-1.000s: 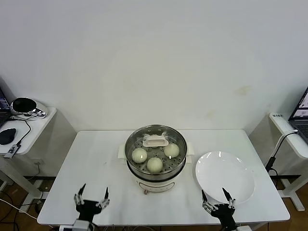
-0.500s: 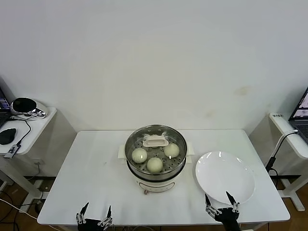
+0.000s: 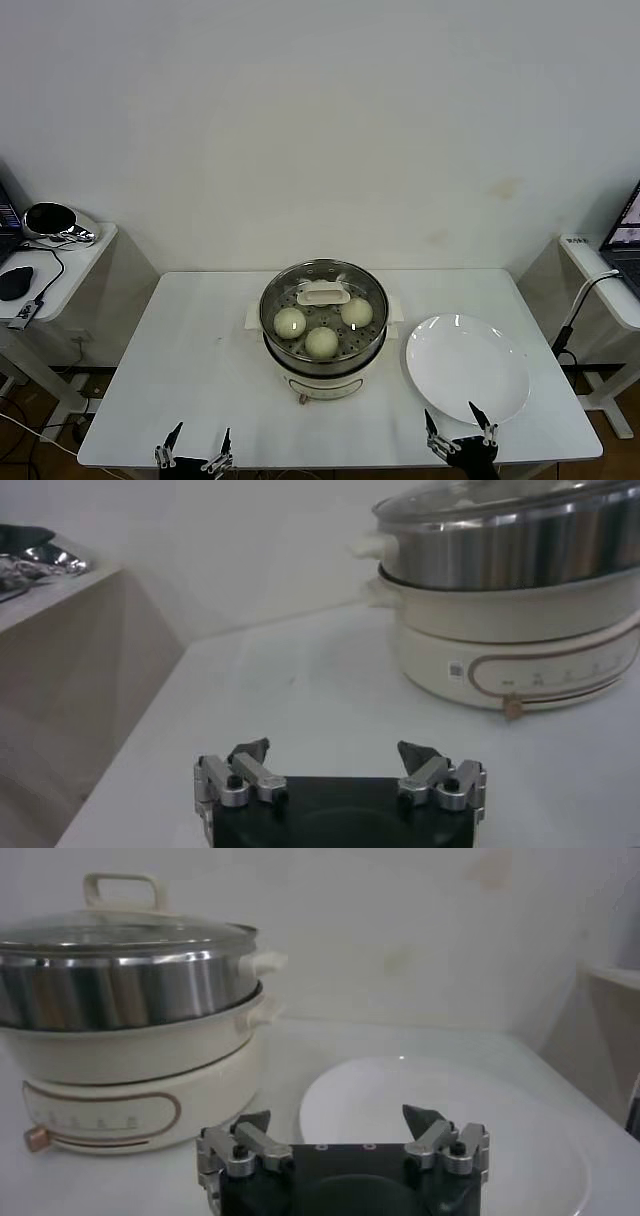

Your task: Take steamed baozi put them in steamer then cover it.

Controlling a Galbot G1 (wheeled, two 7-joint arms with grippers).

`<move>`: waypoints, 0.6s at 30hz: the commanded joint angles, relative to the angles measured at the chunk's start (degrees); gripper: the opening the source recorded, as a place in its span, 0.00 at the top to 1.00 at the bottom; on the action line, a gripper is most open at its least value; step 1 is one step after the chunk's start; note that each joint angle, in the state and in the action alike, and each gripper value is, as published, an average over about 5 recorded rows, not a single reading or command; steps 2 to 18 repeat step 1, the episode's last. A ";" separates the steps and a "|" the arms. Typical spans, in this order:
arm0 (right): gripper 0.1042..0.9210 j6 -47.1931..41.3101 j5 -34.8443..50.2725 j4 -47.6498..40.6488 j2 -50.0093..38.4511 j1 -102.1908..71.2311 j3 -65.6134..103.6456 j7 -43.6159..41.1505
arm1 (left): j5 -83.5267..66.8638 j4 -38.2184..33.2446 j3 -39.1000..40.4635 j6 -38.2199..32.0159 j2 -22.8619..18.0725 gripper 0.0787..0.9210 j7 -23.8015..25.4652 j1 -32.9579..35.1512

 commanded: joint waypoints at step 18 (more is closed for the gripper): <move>0.12 1.08 0.44 -0.09 -1.80 -0.20 -0.30 -0.35 | -0.70 -0.67 -0.22 0.15 -0.70 0.12 -0.43 0.41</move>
